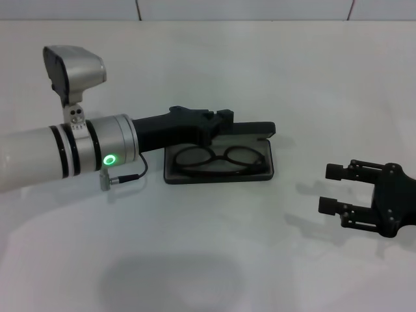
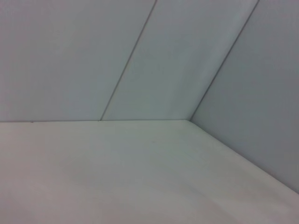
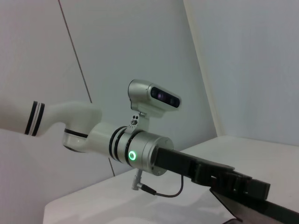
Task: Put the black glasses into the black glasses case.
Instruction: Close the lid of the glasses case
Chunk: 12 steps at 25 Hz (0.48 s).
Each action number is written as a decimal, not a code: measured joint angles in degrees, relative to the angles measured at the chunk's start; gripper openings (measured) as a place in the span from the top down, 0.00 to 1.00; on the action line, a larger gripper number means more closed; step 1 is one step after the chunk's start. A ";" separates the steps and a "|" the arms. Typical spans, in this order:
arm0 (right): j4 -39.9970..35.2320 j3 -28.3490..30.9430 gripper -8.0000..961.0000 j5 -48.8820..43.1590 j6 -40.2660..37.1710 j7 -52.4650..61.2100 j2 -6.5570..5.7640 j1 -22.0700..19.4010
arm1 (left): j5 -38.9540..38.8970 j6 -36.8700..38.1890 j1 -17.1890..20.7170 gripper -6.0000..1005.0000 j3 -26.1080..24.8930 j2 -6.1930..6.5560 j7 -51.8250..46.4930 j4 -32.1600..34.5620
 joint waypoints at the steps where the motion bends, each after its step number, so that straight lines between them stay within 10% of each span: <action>1: 0.00 0.00 0.31 0.07 0.01 0.01 0.00 0.02 | -0.03 0.09 0.07 0.95 0.02 -0.01 0.33 -0.07; 12: -0.01 0.08 0.31 0.65 0.08 0.17 0.00 0.09 | -1.06 0.47 1.01 0.95 2.18 -0.20 2.94 -0.62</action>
